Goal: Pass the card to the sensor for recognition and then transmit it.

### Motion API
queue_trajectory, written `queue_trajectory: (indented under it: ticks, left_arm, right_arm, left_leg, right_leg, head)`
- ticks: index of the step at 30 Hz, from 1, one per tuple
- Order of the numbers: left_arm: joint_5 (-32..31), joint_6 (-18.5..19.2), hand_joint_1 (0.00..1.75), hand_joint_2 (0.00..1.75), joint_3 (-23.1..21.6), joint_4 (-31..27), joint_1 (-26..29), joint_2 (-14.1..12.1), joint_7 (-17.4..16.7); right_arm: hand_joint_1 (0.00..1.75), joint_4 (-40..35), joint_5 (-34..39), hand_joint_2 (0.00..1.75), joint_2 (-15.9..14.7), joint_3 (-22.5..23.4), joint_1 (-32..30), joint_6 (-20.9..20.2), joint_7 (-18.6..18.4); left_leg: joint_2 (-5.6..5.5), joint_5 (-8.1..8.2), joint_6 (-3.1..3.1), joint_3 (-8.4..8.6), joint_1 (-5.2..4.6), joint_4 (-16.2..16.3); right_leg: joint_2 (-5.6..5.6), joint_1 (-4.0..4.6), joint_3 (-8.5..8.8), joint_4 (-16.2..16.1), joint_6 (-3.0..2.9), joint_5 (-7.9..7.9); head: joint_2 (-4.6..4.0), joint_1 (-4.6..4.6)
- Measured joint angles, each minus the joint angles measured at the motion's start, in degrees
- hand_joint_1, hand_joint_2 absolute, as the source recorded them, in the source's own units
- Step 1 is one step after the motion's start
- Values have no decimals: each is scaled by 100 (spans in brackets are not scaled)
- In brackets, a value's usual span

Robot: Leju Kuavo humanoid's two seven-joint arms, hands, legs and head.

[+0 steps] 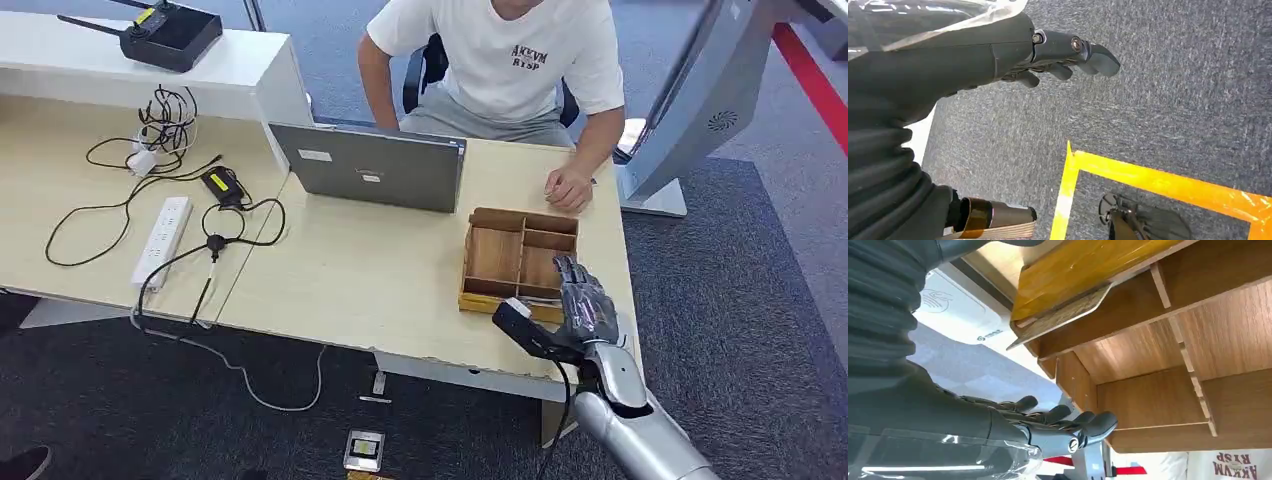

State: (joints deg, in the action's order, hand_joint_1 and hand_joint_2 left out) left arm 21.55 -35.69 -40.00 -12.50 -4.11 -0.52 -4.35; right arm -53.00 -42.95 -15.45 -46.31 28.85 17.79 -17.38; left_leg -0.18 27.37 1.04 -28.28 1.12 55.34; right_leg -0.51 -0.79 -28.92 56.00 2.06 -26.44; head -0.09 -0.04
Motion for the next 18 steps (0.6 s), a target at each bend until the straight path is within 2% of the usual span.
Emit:
queue_trajectory:
  ticks: [10, 11, 12, 18]
  left_arm:
    - [4, 0, 0, 175, -26, 0, 0, -9, -26]
    - [4, 0, 0, 175, -29, 0, -1, -9, -35]
    - [4, 2, 0, 175, -31, 0, -1, -9, -39]
    - [22, 0, 0, 175, -37, 0, -1, -9, -33]
  right_arm:
    - [0, -9, 26, 175, -20, 0, -18, 28, 11]
    - [33, -9, 26, 175, -20, -2, -17, 33, 20]
    - [173, -9, 26, 175, -18, -2, -18, 35, 28]
    - [175, -9, 26, 175, -15, -6, -17, 35, 44]
  left_leg:
    - [0, 0, 0, 0, 0, 0]
    - [0, 0, 0, -1, 0, 0]
    - [0, 0, 0, -1, 0, 0]
    - [0, 0, 0, 0, 0, 0]
  right_leg:
    - [0, 0, 1, 0, 0, 0]
    - [0, 0, 1, 0, 0, 0]
    - [0, 0, 1, 0, 0, 0]
    - [0, 0, 1, 0, 0, 0]
  head:
    - [0, 0]
    - [0, 0]
    - [0, 0]
    - [0, 0]
